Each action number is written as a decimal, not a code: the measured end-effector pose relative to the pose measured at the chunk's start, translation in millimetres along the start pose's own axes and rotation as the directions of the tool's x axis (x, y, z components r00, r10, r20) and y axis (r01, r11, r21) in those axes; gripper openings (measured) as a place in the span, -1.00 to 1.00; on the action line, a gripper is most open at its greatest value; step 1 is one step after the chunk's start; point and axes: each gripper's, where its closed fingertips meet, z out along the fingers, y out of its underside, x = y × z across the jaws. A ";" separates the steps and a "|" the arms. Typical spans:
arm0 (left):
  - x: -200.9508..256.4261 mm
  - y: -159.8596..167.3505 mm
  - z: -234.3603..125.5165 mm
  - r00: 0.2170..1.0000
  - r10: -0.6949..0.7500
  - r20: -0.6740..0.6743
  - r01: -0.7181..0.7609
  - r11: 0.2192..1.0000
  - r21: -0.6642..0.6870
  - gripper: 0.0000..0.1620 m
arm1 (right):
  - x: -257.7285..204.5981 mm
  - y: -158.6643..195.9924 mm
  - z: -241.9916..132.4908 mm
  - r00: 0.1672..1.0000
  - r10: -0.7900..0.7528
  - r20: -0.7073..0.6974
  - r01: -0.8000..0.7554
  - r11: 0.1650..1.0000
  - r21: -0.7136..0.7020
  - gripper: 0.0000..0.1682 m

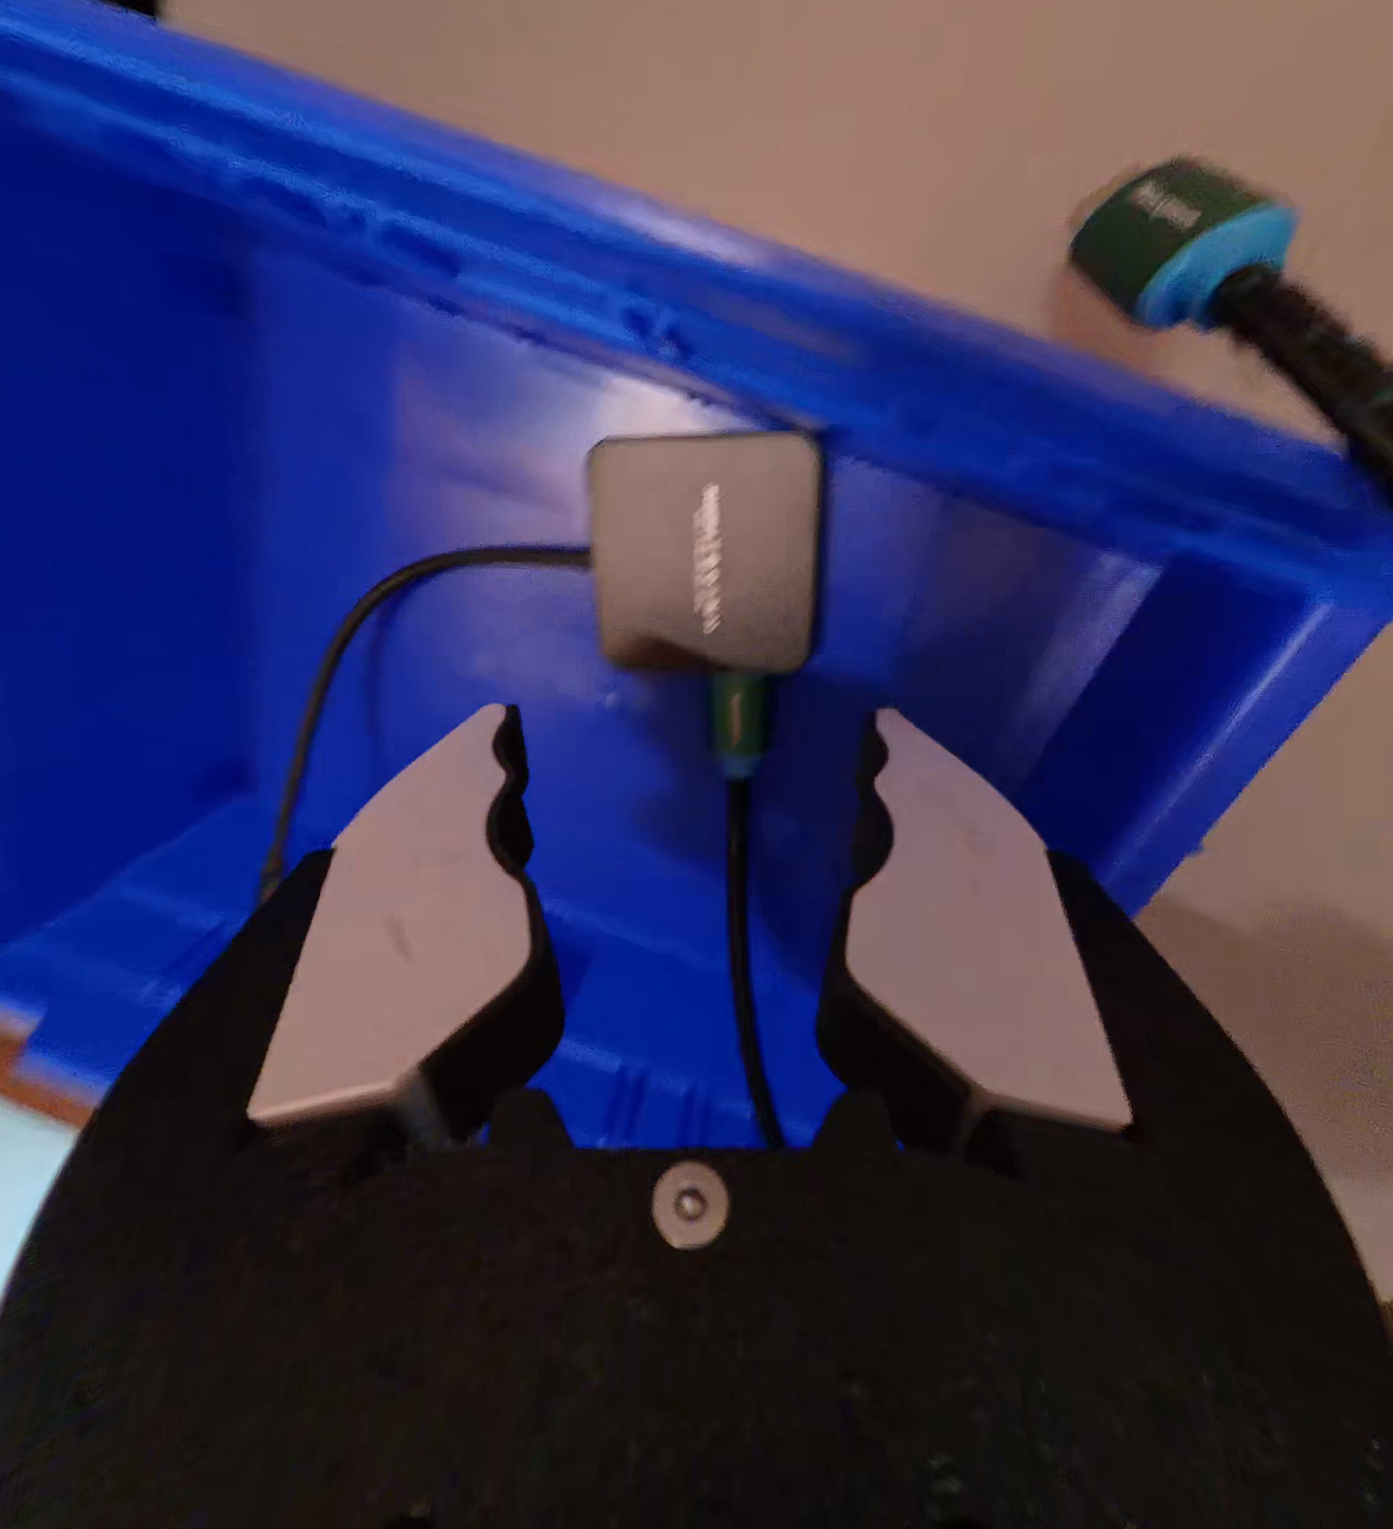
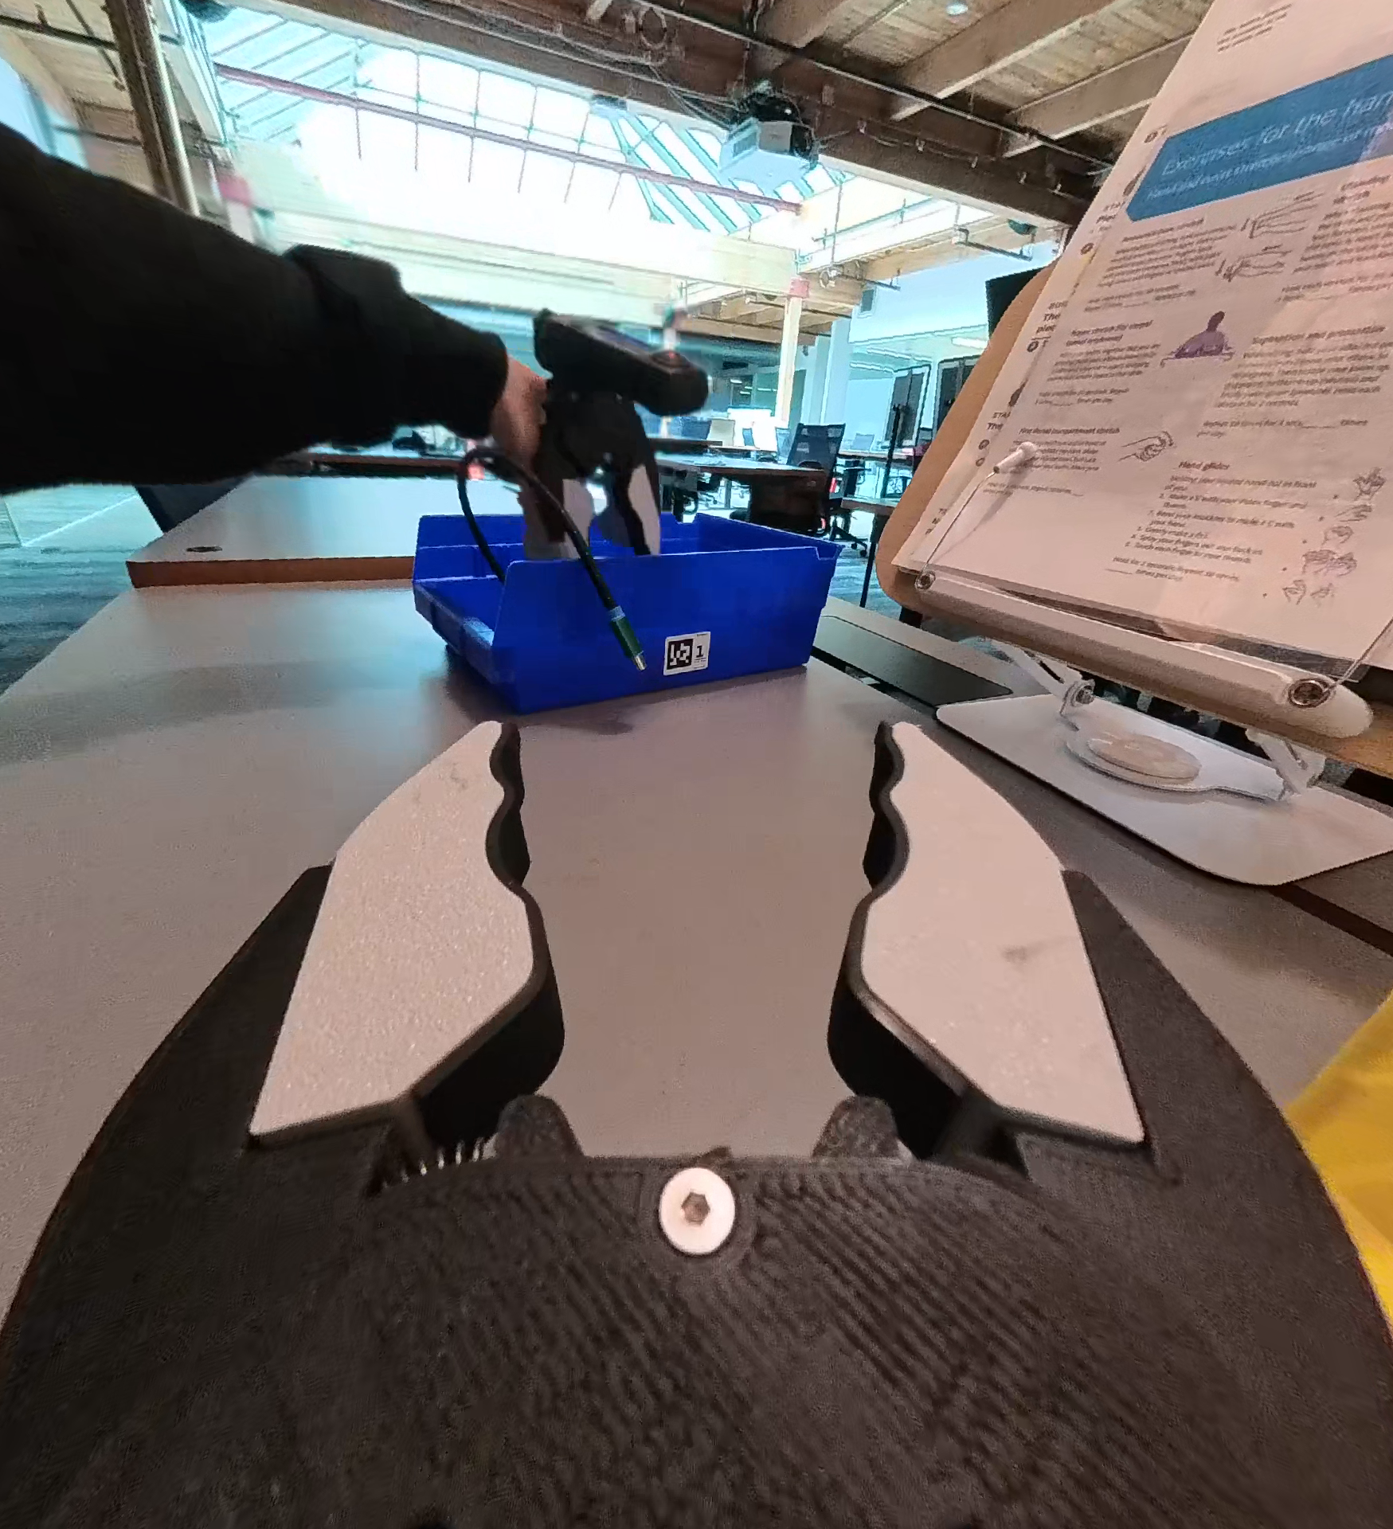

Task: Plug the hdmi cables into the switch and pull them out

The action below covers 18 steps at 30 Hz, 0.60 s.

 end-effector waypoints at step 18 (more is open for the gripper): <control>-10.2 -12.4 5.4 0.971 0.094 0.219 -0.097 0.995 0.004 -0.18 | -7.7 2.6 -1.1 1.000 -0.024 0.010 0.024 0.999 -0.025 -0.04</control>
